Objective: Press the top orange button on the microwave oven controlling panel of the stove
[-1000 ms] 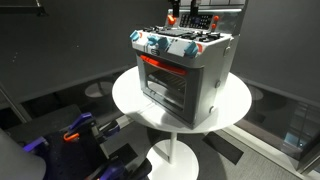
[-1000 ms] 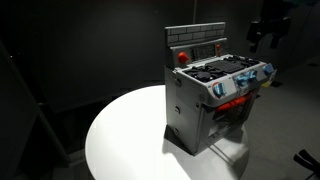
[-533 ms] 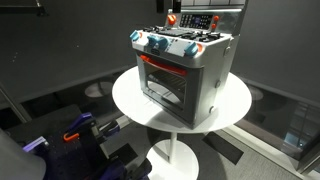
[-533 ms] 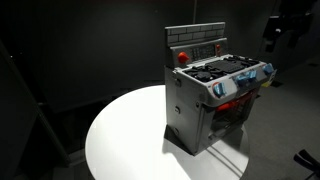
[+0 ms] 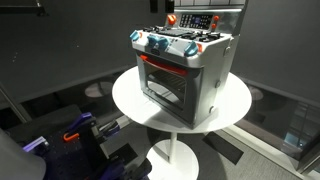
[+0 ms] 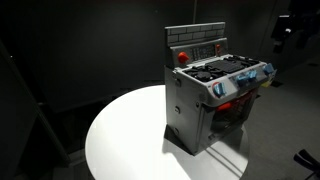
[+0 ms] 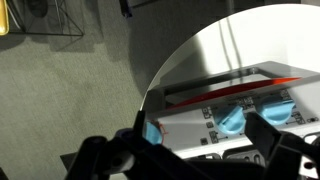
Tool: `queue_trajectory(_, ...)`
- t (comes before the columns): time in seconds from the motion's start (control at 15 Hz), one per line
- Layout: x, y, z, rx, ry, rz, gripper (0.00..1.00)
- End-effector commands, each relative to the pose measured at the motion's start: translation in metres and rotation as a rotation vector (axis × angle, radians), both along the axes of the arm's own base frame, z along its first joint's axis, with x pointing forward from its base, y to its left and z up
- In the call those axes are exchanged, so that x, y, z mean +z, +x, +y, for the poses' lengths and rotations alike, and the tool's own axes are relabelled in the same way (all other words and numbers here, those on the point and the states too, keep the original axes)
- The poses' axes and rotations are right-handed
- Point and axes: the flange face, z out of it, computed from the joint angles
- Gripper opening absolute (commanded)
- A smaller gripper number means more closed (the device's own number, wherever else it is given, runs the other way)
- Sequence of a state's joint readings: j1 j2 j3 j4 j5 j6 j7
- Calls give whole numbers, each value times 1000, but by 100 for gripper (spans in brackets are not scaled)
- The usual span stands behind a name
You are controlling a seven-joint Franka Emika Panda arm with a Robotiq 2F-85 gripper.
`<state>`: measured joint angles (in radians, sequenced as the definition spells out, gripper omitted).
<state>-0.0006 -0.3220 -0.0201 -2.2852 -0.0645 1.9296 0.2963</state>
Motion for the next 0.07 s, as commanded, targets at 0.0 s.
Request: queue_trajectory(0.0,0,0,0,0,0,2,100)
